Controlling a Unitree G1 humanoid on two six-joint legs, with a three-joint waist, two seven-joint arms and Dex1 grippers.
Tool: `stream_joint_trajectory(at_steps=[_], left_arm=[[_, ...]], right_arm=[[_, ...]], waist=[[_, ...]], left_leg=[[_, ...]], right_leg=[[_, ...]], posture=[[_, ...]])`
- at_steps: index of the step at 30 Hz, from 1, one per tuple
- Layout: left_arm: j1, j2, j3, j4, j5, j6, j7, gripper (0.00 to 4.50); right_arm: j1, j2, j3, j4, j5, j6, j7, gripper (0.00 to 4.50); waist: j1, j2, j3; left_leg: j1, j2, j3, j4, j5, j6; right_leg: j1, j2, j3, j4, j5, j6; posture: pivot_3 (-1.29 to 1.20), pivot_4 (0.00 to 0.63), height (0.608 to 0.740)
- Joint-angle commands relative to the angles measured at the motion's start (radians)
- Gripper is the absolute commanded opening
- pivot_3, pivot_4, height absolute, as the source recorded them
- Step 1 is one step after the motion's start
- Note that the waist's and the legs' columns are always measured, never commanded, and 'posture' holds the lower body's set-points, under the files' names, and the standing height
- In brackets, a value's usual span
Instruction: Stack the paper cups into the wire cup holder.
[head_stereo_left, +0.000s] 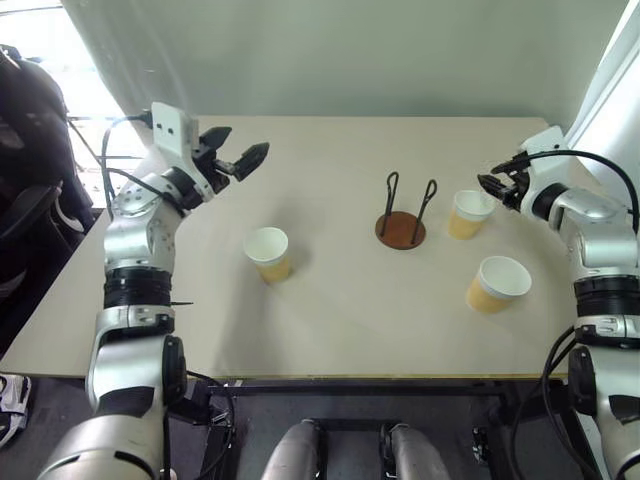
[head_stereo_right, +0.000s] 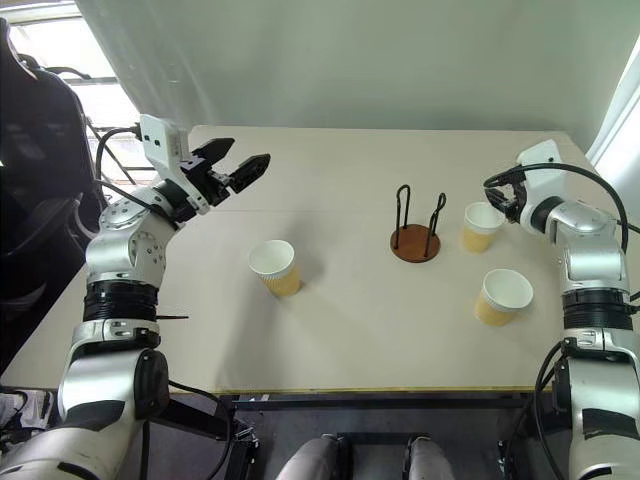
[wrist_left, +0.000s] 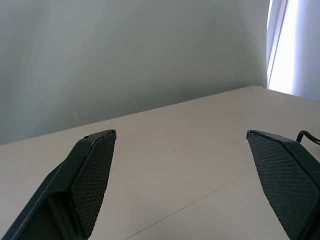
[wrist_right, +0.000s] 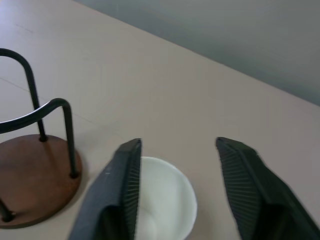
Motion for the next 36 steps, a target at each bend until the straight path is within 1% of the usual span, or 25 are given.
stream_joint_trajectory(at_steps=[1, 3, 4, 11, 15, 18, 20, 25, 27, 29, 33, 36], left_arm=[[-0.040, 0.022, 0.002, -0.001, 0.008, -0.032, -0.023, 4.50], [-0.043, 0.026, -0.002, 0.007, 0.009, -0.033, -0.043, 4.50], [-0.044, 0.028, -0.003, 0.010, 0.007, -0.031, -0.060, 4.50], [-0.038, 0.052, -0.024, 0.007, -0.016, 0.007, -0.205, 4.50], [-0.043, 0.056, -0.028, 0.014, -0.011, 0.005, -0.229, 4.50], [-0.055, 0.057, -0.031, 0.031, -0.003, -0.006, -0.234, 4.50], [-0.059, 0.057, -0.032, 0.039, 0.000, -0.010, -0.236, 4.50], [-0.066, 0.053, -0.034, 0.049, -0.003, -0.010, -0.256, 4.50], [-0.068, 0.052, -0.034, 0.054, 0.000, -0.014, -0.258, 4.50], [-0.068, 0.052, -0.034, 0.055, 0.001, -0.016, -0.260, 4.50], [-0.064, 0.052, -0.034, 0.053, 0.002, -0.017, -0.261, 4.50], [-0.064, 0.054, -0.033, 0.051, 0.002, -0.016, -0.261, 4.50]], right_arm=[[0.002, -0.011, -0.010, -0.078, 0.021, 0.020, 0.018, 3.43], [0.002, -0.013, -0.003, -0.084, 0.016, 0.030, 0.022, 4.20], [0.000, -0.015, -0.001, -0.085, 0.018, 0.034, 0.031, 4.47], [0.013, -0.065, 0.020, -0.120, 0.038, 0.066, 0.167, 4.47], [0.030, -0.101, 0.022, -0.150, 0.061, 0.102, 0.240, 4.47], [0.072, -0.145, 0.039, -0.205, 0.089, 0.145, 0.333, 4.47], [0.095, -0.158, 0.049, -0.247, 0.101, 0.163, 0.364, 4.47], [0.122, -0.133, 0.042, -0.353, 0.173, 0.259, 0.388, 4.47], [0.127, -0.113, 0.044, -0.388, 0.197, 0.304, 0.374, 4.47], [0.119, -0.089, 0.049, -0.411, 0.209, 0.351, 0.346, 4.47], [0.094, -0.028, 0.058, -0.431, 0.222, 0.428, 0.281, 4.47], [0.080, -0.003, 0.079, -0.430, 0.207, 0.448, 0.246, 4.47]], waist=[[0.000, 0.000, 0.000], [0.000, 0.000, 0.000], [0.000, 0.000, 0.000], [0.001, 0.000, 0.000], [0.002, 0.000, 0.000], [0.003, 0.000, 0.000], [0.002, 0.000, 0.000], [-0.002, 0.000, 0.000], [-0.004, 0.000, 0.000], [-0.004, 0.000, 0.000], [-0.004, 0.000, 0.000], [-0.003, 0.000, 0.000]], left_leg=[[0.000, 0.000, 0.000, 0.000, 0.000, 0.000], [0.000, 0.000, -0.001, 0.000, 0.000, 0.000], [0.000, 0.000, -0.001, 0.000, 0.000, 0.000], [0.000, -0.001, -0.002, 0.000, 0.000, 0.000], [-0.001, -0.002, -0.003, 0.000, 0.000, 0.000], [-0.001, -0.002, -0.004, 0.000, 0.000, 0.000], [-0.001, -0.002, -0.004, 0.000, 0.000, 0.000], [-0.001, -0.002, -0.004, -0.001, 0.001, 0.002], [0.000, -0.002, -0.003, -0.001, 0.003, 0.007], [0.000, -0.002, -0.004, -0.001, 0.004, 0.007], [0.000, -0.002, -0.004, 0.000, 0.004, 0.007], [0.000, -0.002, -0.004, 0.000, 0.004, 0.006]], right_leg=[[0.000, 0.000, 0.000, 0.000, 0.000, 0.000], [0.000, 0.000, 0.000, 0.000, 0.000, 0.001], [0.000, 0.000, 0.000, 0.000, 0.000, 0.001], [0.000, 0.000, 0.000, 0.000, -0.001, 0.002], [0.001, 0.000, 0.000, 0.000, -0.002, 0.002], [0.001, 0.000, 0.000, 0.000, -0.003, 0.003], [0.001, 0.000, 0.000, 0.000, -0.004, 0.003], [0.001, 0.000, 0.000, 0.000, -0.007, 0.008], [0.002, 0.000, 0.000, 0.000, -0.009, 0.012], [0.002, 0.000, 0.000, 0.001, -0.010, 0.013], [0.003, 0.000, 0.000, 0.001, -0.010, 0.013], [0.003, 0.000, 0.000, 0.001, -0.006, 0.006]], posture=[[0.00, 0.150, 0.740], [0.00, 0.150, 0.740], [0.00, 0.150, 0.740], [0.00, 0.150, 0.740], [0.00, 0.150, 0.740], [0.00, 0.150, 0.740], [0.00, 0.150, 0.740], [0.00, 0.150, 0.740], [0.00, 0.150, 0.740], [0.00, 0.150, 0.740], [0.00, 0.150, 0.740], [0.00, 0.150, 0.740]])
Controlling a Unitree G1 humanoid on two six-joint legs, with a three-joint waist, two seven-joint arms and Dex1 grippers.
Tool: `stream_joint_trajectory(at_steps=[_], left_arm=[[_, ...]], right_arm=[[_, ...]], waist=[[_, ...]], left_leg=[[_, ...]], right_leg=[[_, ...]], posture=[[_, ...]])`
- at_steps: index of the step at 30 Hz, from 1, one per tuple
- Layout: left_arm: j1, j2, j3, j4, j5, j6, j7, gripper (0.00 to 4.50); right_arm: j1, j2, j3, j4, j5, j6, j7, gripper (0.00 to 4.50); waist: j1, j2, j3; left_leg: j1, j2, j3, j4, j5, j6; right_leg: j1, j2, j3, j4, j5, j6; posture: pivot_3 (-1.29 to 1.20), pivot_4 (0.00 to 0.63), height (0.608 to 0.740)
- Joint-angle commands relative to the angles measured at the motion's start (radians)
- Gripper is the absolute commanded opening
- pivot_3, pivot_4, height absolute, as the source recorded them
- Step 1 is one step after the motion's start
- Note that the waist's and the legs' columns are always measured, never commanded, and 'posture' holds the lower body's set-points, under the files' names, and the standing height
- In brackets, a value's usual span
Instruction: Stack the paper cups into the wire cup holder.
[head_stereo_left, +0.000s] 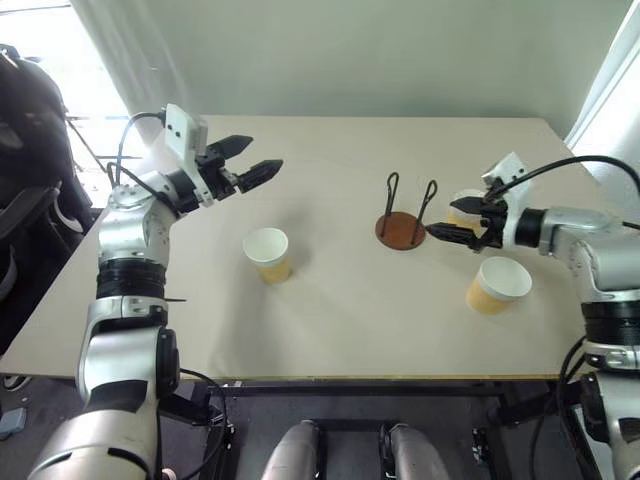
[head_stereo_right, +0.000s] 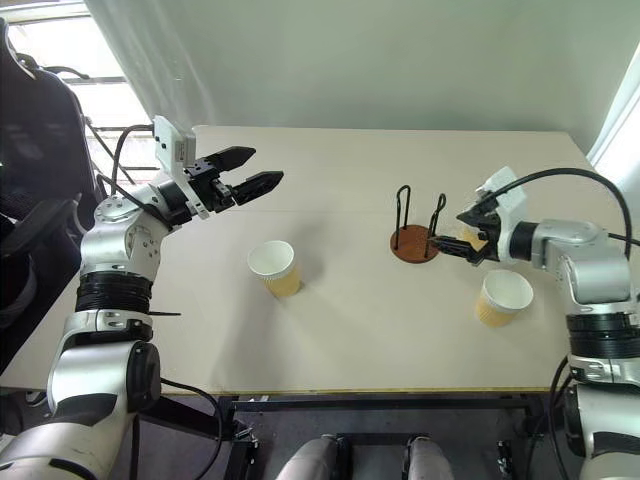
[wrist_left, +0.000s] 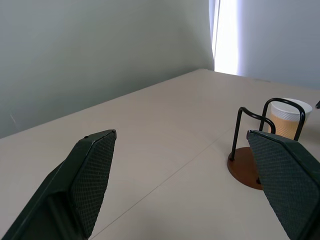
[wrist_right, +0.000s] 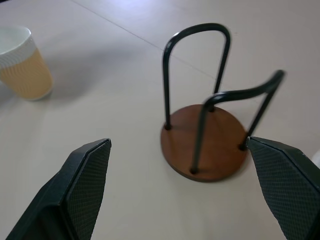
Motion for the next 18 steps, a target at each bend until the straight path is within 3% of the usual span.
stream_joint_trajectory(at_steps=[1, 5, 18], left_arm=[[-0.029, 0.015, 0.009, -0.017, 0.001, -0.019, -0.001, 4.50], [-0.030, 0.014, 0.013, -0.035, -0.006, -0.014, 0.005, 4.50], [-0.032, 0.013, 0.012, -0.041, -0.003, -0.022, 0.016, 4.50]], right_arm=[[-0.047, 0.013, 0.010, -0.030, -0.005, 0.024, -0.054, 4.47], [-0.049, 0.009, 0.085, -0.003, -0.089, -0.038, -0.105, 4.47], [-0.063, 0.038, 0.142, 0.043, -0.178, -0.121, -0.165, 4.47]], waist=[[0.003, 0.000, 0.000], [0.004, 0.000, 0.000], [0.004, 0.000, 0.000]], left_leg=[[0.000, 0.000, 0.000, 0.000, 0.000, 0.000], [0.000, -0.001, -0.001, 0.000, -0.001, -0.001], [0.000, -0.001, -0.001, 0.000, -0.001, -0.001]], right_leg=[[0.000, 0.000, 0.000, 0.000, 0.000, -0.001], [0.000, 0.000, 0.000, 0.000, 0.001, -0.002], [0.000, 0.000, 0.000, 0.000, 0.001, -0.002]], posture=[[0.00, 0.150, 0.740], [0.00, 0.150, 0.740], [0.00, 0.150, 0.740]])
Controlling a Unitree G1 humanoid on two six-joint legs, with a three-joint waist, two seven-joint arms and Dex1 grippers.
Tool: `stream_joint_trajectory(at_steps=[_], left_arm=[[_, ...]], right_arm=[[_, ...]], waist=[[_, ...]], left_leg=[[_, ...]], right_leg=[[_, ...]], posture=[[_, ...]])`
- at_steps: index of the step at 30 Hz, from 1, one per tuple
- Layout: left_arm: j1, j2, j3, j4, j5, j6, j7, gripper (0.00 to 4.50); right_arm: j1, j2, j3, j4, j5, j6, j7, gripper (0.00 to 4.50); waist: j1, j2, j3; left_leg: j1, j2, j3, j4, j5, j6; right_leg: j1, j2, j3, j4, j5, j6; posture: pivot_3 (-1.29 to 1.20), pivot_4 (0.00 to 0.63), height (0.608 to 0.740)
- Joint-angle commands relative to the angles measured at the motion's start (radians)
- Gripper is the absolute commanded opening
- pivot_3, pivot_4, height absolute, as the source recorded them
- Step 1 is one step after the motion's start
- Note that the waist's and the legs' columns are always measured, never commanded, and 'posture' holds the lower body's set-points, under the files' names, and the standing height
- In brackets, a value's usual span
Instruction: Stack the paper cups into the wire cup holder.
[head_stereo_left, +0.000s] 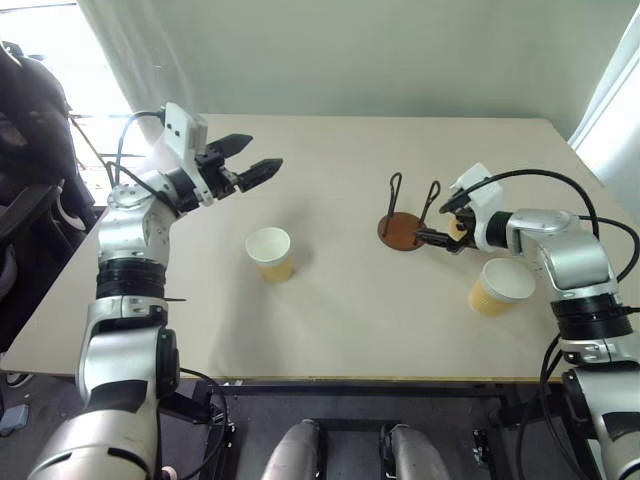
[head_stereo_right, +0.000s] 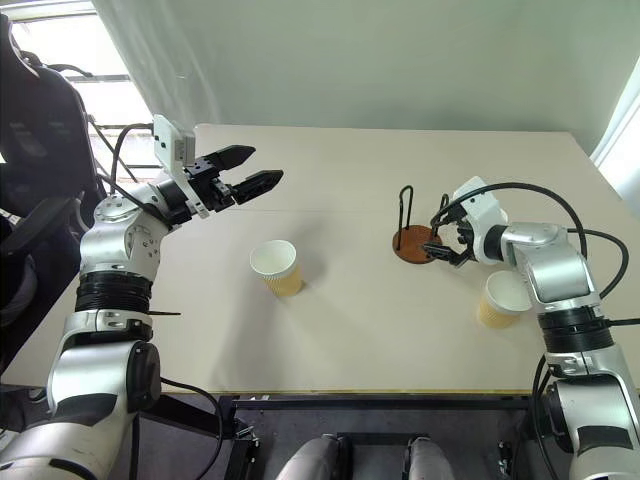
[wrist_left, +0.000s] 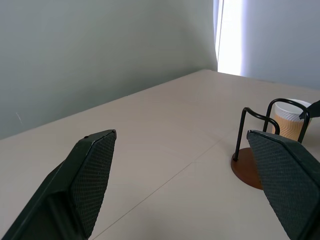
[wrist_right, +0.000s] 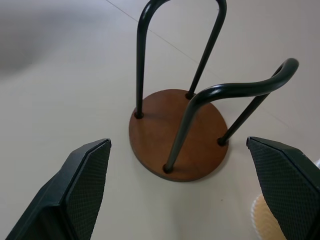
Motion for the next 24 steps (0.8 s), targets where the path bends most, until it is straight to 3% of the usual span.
stream_joint_trajectory(at_steps=[1, 20, 24], left_arm=[[-0.033, 0.012, 0.011, -0.035, -0.001, -0.023, 0.008, 4.50], [-0.018, 0.015, 0.017, -0.059, -0.010, -0.012, 0.024, 4.50], [-0.018, 0.011, 0.027, -0.069, -0.029, -0.001, 0.023, 4.50]], right_arm=[[-0.032, 0.019, 0.010, -0.002, -0.027, -0.038, -0.031, 4.47], [-0.087, 0.091, 0.052, 0.100, -0.111, -0.129, -0.051, 4.47], [-0.086, 0.104, 0.059, 0.104, -0.119, -0.135, -0.059, 3.51]], waist=[[-0.001, 0.000, 0.000], [0.001, 0.000, 0.000], [0.000, 0.000, 0.000]], left_leg=[[0.000, 0.000, 0.000, 0.000, 0.000, 0.000], [0.000, 0.000, 0.000, 0.000, -0.003, -0.004], [0.000, 0.000, 0.000, 0.000, -0.003, -0.005]], right_leg=[[0.000, 0.000, 0.000, 0.000, 0.000, 0.000], [0.000, 0.000, 0.000, 0.000, 0.000, 0.000], [0.000, 0.000, 0.000, 0.000, 0.000, -0.001]], posture=[[0.00, 0.150, 0.740], [0.00, 0.150, 0.740], [0.00, 0.150, 0.740]])
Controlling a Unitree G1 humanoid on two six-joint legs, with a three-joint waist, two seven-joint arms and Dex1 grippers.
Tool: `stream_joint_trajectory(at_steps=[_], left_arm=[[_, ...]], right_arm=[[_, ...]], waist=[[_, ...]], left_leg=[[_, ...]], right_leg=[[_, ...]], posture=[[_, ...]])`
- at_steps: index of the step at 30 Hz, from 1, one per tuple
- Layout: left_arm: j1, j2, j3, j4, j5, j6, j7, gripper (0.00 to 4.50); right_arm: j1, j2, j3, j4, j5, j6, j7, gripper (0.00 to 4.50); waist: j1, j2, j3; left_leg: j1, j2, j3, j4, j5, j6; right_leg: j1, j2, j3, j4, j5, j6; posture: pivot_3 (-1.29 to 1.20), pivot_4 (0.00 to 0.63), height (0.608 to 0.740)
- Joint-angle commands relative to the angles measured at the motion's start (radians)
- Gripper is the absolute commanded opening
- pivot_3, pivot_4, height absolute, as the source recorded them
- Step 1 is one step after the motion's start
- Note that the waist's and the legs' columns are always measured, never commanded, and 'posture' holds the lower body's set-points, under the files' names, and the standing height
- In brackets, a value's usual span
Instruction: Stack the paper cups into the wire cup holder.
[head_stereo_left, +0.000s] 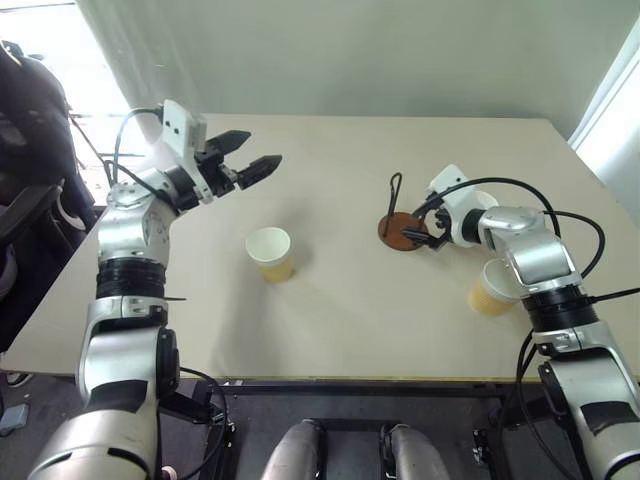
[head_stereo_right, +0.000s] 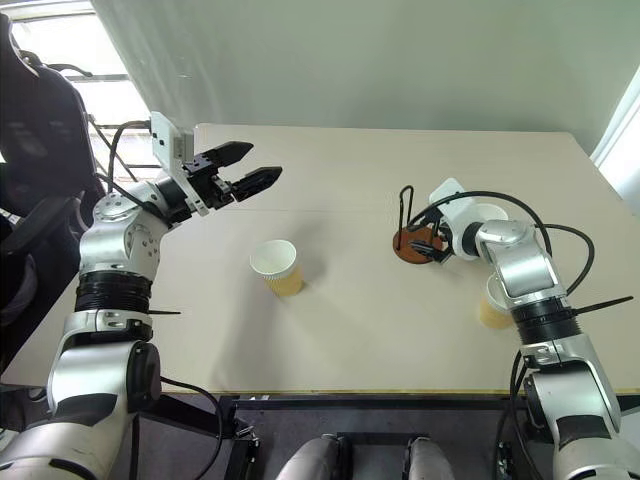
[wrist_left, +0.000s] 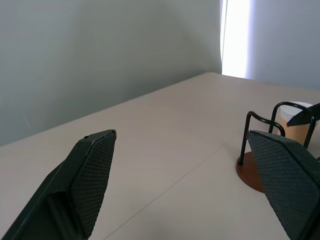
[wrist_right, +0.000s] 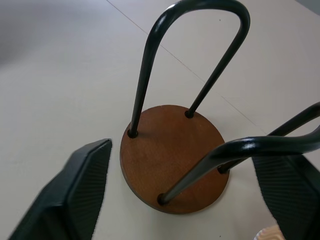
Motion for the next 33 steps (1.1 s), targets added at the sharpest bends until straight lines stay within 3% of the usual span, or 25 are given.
stream_joint_trajectory(at_steps=[1, 8, 10, 27, 33], left_arm=[[-0.017, 0.012, 0.024, -0.050, -0.021, 0.003, 0.002, 4.50], [-0.014, 0.014, 0.020, -0.058, -0.021, 0.011, 0.006, 4.50], [-0.013, 0.015, 0.020, -0.061, -0.021, 0.014, 0.006, 4.50], [-0.032, 0.015, 0.008, -0.054, -0.012, 0.030, -0.004, 4.50], [-0.031, 0.018, 0.008, -0.056, -0.012, 0.035, -0.006, 4.50]], right_arm=[[-0.023, 0.010, 0.001, -0.021, -0.016, -0.017, -0.014, 3.14], [-0.017, 0.017, -0.002, -0.033, -0.016, -0.004, 0.004, 0.51], [-0.019, 0.017, -0.005, -0.032, -0.007, 0.003, 0.017, 0.03], [-0.101, -0.089, 0.061, -0.068, 0.080, -0.050, 0.435, 0.03], [-0.100, -0.105, 0.084, -0.073, 0.065, -0.053, 0.475, 0.03]], waist=[[0.000, 0.000, 0.000], [0.000, 0.000, 0.000], [0.000, 0.000, 0.000], [-0.001, 0.000, 0.000], [-0.001, 0.000, 0.000]], left_leg=[[0.000, 0.000, 0.000, 0.000, 0.000, 0.000], [0.000, 0.000, 0.000, 0.000, 0.000, 0.000], [0.000, 0.000, 0.000, 0.000, 0.000, 0.000], [-0.001, 0.000, 0.000, 0.000, 0.000, 0.000], [0.000, 0.000, 0.000, 0.000, 0.001, 0.001]], right_leg=[[0.000, 0.000, 0.000, 0.000, 0.000, 0.000], [0.000, 0.000, 0.000, 0.000, 0.000, 0.000], [0.000, 0.000, 0.000, 0.000, 0.000, 0.000], [0.000, 0.000, -0.001, 0.000, -0.001, -0.002], [0.000, 0.000, -0.001, 0.000, -0.001, -0.002]], posture=[[0.00, 0.150, 0.740], [0.00, 0.150, 0.740], [0.00, 0.150, 0.740], [0.00, 0.150, 0.740], [0.00, 0.150, 0.740]])
